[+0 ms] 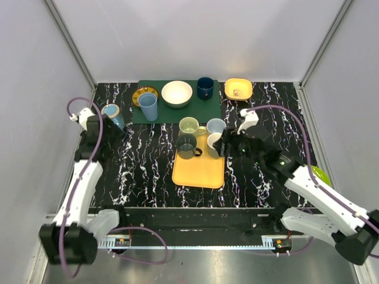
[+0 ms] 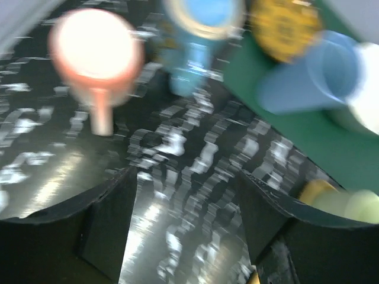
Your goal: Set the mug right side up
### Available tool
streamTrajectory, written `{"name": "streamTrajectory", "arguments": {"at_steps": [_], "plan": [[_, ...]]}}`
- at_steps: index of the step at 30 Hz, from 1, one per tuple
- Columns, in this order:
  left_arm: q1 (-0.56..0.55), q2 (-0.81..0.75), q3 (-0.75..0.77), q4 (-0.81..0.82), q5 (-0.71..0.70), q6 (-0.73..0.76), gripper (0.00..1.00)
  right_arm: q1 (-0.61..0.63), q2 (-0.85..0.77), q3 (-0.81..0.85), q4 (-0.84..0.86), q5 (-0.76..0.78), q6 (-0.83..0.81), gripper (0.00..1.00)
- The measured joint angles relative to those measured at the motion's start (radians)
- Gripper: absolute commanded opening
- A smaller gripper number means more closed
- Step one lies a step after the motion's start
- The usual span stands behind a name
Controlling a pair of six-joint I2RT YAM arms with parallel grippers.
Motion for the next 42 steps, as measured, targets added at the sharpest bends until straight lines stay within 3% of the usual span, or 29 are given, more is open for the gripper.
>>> {"name": "streamTrajectory", "arguments": {"at_steps": [5,16,20,24,30,42], "plan": [[-0.332,-0.201,-0.035,0.001,-0.007,-0.071,0.74,0.000,0.158,0.027,-0.029,0.015,-0.031,0.77],[-0.840,-0.243,-0.237,-0.007,-0.029,-0.209,0.74,0.008,0.294,0.159,-0.110,-0.027,-0.184,0.72],[-0.871,-0.258,-0.290,0.005,-0.030,-0.239,0.74,0.102,0.387,0.227,-0.118,-0.034,-0.230,0.71],[-0.872,-0.375,-0.342,-0.014,-0.037,-0.267,0.73,0.185,0.549,0.311,-0.122,-0.035,-0.273,0.66],[-0.872,-0.499,-0.359,-0.048,-0.056,-0.294,0.72,0.185,0.705,0.369,-0.134,0.019,-0.320,0.57],[-0.872,-0.499,-0.386,-0.064,-0.056,-0.305,0.72,0.184,0.868,0.436,-0.117,0.162,-0.402,0.56]]}}
